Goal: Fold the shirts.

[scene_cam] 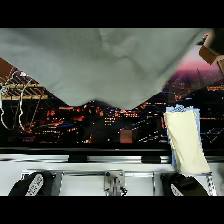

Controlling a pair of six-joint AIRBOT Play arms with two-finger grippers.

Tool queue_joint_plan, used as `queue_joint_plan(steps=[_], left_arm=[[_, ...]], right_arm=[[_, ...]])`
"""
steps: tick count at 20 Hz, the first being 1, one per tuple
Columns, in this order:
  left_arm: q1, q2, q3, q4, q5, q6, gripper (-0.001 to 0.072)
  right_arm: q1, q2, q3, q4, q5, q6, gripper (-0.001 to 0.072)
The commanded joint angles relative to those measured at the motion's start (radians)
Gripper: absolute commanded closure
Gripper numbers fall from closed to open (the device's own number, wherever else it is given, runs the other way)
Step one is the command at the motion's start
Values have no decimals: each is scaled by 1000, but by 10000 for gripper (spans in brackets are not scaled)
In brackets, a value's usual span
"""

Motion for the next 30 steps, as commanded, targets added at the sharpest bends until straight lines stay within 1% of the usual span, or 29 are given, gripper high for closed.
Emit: queue_joint_plan(steps=[1,3,6,9,11,13,15,17,19,20,23,25,26,27,28,30], left_arm=[[82,154,77,79,-61,-17,673],[108,196,77,159,-182,-57,673],[117,212,77,243,-353,-61,672],[117,212,21,254,-433,-60,672],[117,212,-79,254,-496,-60,672],[117,211,-237,253,-527,-56,672],[117,200,-435,239,-514,-27,672],[101,166,-635,137,-428,36,673],[45,102,-779,6,-271,114,673],[-2,55,-820,-29,-171,139,672],[-151,-132,-832,-32,124,138,672],[-236,-253,-822,-33,301,135,671],[-278,-314,-821,-33,379,134,671],[-314,-367,-819,-33,422,134,671],[-348,-418,-814,-33,432,134,671],[-399,-489,-812,-33,403,119,670]], right_arm=[[0,148,108,-75,-4,53,648],[0,178,108,-76,32,60,648],[0,172,108,-85,124,59,648],[0,120,108,-103,256,51,648],[0,47,100,-136,375,47,647],[0,-47,45,-158,460,58,647],[0,-152,-50,-157,448,57,647],[0,-276,-142,-157,339,58,648],[0,-428,-163,-145,204,73,648],[0,-498,-163,-135,124,94,647],[0,-659,-163,-111,-139,214,647],[0,-726,-163,-110,-273,285,647],[0,-755,-164,-106,-310,311,647],[0,-780,-164,-102,-317,330,647],[0,-804,-164,-83,-302,338,647],[0,-843,-164,-29,-244,337,645]])
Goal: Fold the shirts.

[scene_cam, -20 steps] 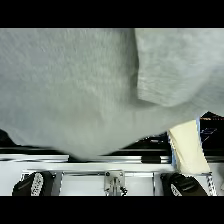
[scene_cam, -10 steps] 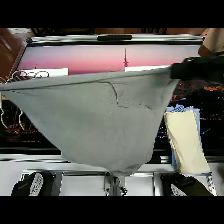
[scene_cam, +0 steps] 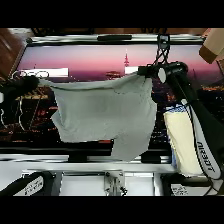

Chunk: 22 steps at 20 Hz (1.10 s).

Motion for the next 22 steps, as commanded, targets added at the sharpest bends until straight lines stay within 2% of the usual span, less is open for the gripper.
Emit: queue_joint_plan(steps=[1,2,3,4,6,8,9,10,11,13,15,16,18,22], left_arm=[[-98,-139,-2,-10,53,-11,663],[-95,-140,-2,-9,4,-7,550],[-78,-129,3,-8,-61,-2,297],[-45,-114,21,-4,-159,0,73],[56,-93,89,26,-433,-4,62],[160,-93,147,139,-766,-22,72],[205,-93,143,219,-905,-60,72],[239,-92,117,275,-996,-101,72],[268,-87,67,277,-1052,-94,72],[285,-59,-70,255,-1058,-38,73],[283,-35,-202,179,-999,21,117],[283,-32,-248,136,-963,39,117],[279,-34,-310,74,-884,48,117],[214,-44,-344,60,-773,51,120]], right_arm=[[1,-77,-2,85,11,42,617],[1,-68,-1,92,48,39,493],[1,-45,-1,90,91,18,250],[1,-6,-1,82,154,-35,207],[-8,86,-1,67,340,-171,207],[-53,166,-2,141,586,-326,207],[-89,190,-6,192,698,-391,207],[-135,212,-27,248,790,-441,207],[-183,229,-64,299,843,-464,207],[-278,267,-174,397,881,-475,207],[-348,302,-305,484,863,-476,207],[-366,313,-356,512,847,-479,207],[-374,318,-427,531,830,-482,207],[-369,318,-502,558,785,-489,207]])
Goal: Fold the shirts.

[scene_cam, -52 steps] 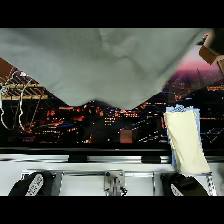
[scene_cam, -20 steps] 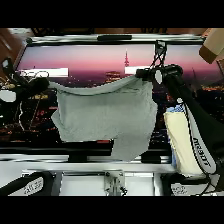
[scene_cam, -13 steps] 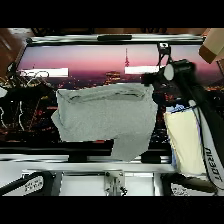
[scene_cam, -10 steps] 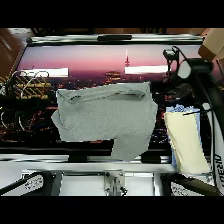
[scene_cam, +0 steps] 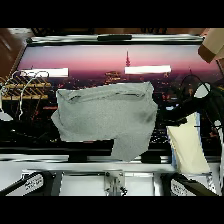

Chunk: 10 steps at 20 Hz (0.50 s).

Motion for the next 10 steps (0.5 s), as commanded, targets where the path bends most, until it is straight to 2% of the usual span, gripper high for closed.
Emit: queue_joint_plan(steps=[1,3,4,5,6,10], left_arm=[[-63,-8,-44,-33,93,11,121],[-111,-27,-43,-51,126,11,121],[-128,-39,-43,-64,138,11,155],[-145,-50,-43,-71,151,11,269],[-159,-59,-43,-70,167,1,280],[-167,-70,-43,-70,167,-6,633]], right_arm=[[-13,8,-76,43,-31,-14,207],[-13,8,-92,44,-40,-13,207],[-13,8,-104,42,-46,-13,206],[-13,8,-118,35,-60,-14,102],[-13,8,-139,35,-86,-14,63],[-13,8,-229,58,-191,4,64]])
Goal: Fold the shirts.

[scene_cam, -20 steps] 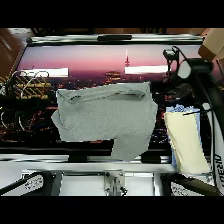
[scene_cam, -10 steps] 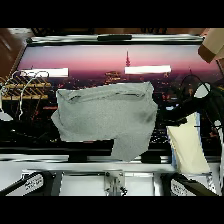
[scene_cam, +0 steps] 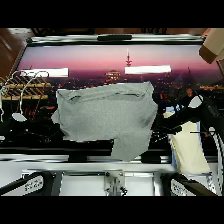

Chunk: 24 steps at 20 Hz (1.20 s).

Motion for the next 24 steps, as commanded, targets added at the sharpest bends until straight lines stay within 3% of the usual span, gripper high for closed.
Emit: queue_joint_plan(steps=[1,9,10,11,12,13,14,18,24], left_arm=[[-14,-9,-1,-8,8,-2,670],[-14,13,-1,-8,-12,-1,671],[-15,22,-1,-8,-16,5,671],[-15,31,-1,-8,-17,10,671],[-15,39,0,-8,-17,15,671],[-15,44,8,-8,-23,21,671],[-15,48,24,-8,-34,25,671],[-15,115,228,-3,-100,42,673],[-14,401,1021,22,-34,1,673]], right_arm=[[0,1,-69,23,-84,13,64],[118,-80,-113,22,-283,51,70],[134,-87,-113,14,-307,68,110],[147,-92,-113,14,-328,86,186],[158,-92,-113,15,-347,101,310],[164,-92,-112,17,-354,116,526],[166,-90,-111,17,-352,132,645],[166,44,-7,-7,-312,86,648],[166,460,570,-204,-435,13,648]])
